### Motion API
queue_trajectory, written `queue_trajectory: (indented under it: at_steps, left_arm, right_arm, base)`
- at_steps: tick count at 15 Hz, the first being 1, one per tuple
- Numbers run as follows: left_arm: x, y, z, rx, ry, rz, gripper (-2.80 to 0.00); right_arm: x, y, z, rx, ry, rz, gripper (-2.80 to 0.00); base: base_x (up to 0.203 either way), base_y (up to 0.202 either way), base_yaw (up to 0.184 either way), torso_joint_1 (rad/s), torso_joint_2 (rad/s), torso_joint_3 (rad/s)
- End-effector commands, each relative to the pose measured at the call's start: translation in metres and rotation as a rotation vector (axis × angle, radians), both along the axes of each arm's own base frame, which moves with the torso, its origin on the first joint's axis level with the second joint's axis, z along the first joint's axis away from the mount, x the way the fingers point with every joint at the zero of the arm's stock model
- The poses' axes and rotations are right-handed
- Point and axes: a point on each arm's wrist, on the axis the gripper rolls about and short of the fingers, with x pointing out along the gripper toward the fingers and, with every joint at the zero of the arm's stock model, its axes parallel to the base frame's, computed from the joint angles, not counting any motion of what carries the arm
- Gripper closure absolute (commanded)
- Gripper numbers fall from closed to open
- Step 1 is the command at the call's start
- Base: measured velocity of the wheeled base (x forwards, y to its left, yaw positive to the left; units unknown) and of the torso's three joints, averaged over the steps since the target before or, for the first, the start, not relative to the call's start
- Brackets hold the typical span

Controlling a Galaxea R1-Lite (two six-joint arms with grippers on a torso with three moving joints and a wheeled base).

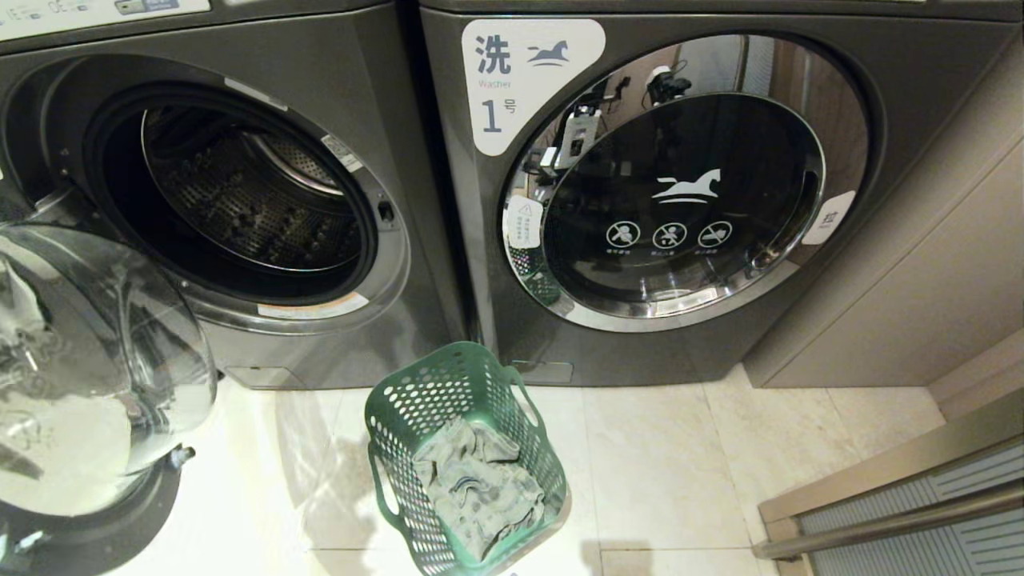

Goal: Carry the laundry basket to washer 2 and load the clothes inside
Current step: Open the lid of the washing machine

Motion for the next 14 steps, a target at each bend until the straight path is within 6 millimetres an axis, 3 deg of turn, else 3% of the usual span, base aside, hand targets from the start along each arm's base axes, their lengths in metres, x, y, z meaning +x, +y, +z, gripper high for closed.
queue_trajectory:
  at_steps: [1, 4, 6, 9, 11, 14]
  left_arm:
    - [0.021, 0.018, -0.019, -0.106, 0.194, 0.065, 0.0]
    - [0.043, 0.039, -0.071, -0.319, 0.631, 0.367, 0.0]
    - [0.05, 0.05, -0.097, -0.256, 0.827, 0.648, 0.0]
    - [0.072, 0.064, -0.111, -0.274, 0.884, 0.926, 0.0]
    - [0.099, 0.077, -0.122, -0.314, 0.871, 1.128, 0.0]
    - [0.126, 0.092, -0.122, -0.337, 0.76, 1.2, 0.0]
  right_arm:
    - [0.0, 0.0, 0.0, -0.001, 0.0, 0.001, 0.0]
    - [0.0, 0.0, 0.0, -0.001, 0.0, 0.001, 0.0]
    - [0.0, 0.0, 0.0, -0.001, 0.0, 0.001, 0.0]
    - [0.0, 0.0, 0.0, -0.001, 0.0, 0.001, 0.0]
    - [0.0, 0.0, 0.0, -0.001, 0.0, 0.001, 0.0]
    - [0.0, 0.0, 0.0, -0.001, 0.0, 0.001, 0.0]
  base:
    - [0.0, 0.0, 0.0, 0.0, 0.0, 0.0]
    - [0.0, 0.0, 0.0, 0.0, 0.0, 0.0]
    - [0.0, 0.0, 0.0, 0.0, 0.0, 0.0]
    - [0.0, 0.0, 0.0, 0.0, 0.0, 0.0]
    - [0.0, 0.0, 0.0, 0.0, 0.0, 0.0]
    - [0.0, 0.0, 0.0, 0.0, 0.0, 0.0]
